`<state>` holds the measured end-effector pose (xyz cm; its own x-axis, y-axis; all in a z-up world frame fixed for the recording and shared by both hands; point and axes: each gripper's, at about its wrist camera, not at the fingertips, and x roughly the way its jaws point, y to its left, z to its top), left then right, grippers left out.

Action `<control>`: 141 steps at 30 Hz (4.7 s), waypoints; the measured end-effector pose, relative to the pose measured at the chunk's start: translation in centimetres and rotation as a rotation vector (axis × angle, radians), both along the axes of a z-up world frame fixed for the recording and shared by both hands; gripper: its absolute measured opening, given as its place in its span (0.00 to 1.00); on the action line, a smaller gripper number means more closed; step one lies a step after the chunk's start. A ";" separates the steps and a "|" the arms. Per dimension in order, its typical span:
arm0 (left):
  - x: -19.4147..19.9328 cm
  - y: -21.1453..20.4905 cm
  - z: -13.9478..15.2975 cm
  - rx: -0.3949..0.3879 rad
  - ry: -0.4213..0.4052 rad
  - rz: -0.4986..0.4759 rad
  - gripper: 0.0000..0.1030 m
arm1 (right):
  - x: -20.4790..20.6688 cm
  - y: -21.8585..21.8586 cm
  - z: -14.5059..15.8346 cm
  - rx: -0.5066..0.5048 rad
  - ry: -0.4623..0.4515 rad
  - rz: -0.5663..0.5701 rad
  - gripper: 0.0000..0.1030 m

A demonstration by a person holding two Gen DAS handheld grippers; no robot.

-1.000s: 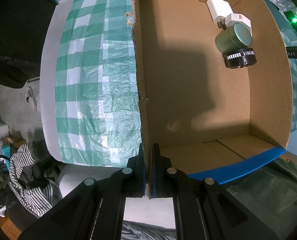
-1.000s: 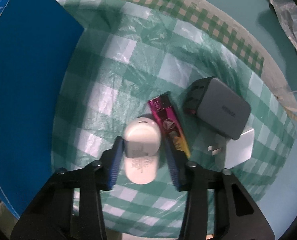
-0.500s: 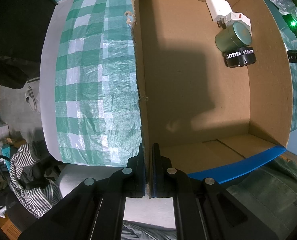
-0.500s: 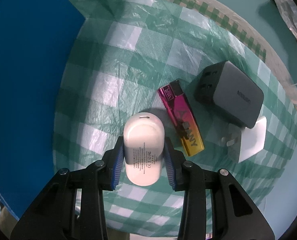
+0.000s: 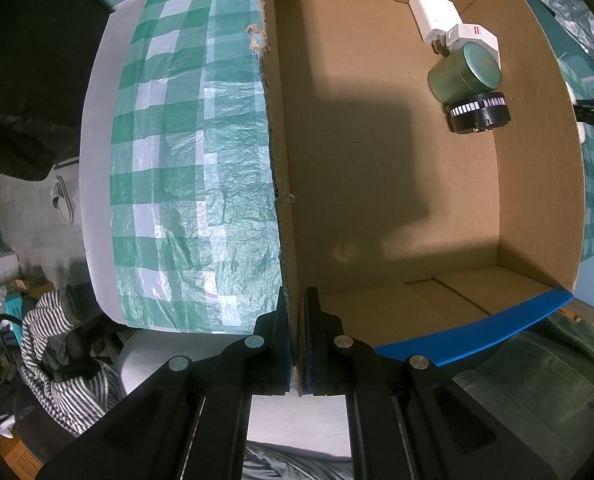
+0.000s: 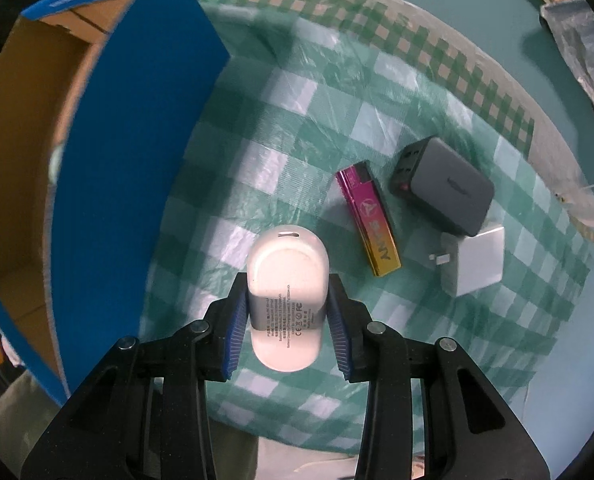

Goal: Organize rigid objects
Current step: 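Carry the white oval case with the right gripper into the box, then lower the oval case beside the fan and open the right gripper, then move the right gripper to the pink-gold lighter and grasp it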

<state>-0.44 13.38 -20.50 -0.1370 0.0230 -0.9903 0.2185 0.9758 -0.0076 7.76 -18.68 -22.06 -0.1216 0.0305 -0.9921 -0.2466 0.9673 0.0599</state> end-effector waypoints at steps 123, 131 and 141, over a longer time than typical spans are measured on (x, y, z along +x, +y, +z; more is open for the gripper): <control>-0.3 -0.4 0.1 0.018 0.015 0.001 0.05 | 3.6 -2.4 -3.2 -0.003 -0.003 0.156 0.42; -0.2 -0.2 0.0 0.018 0.019 0.017 0.05 | 4.2 -2.7 -5.0 -0.019 -0.001 0.161 0.42; 0.0 -0.2 -0.1 0.020 0.023 0.024 0.05 | 4.7 -2.0 -6.1 -0.037 0.027 0.173 0.43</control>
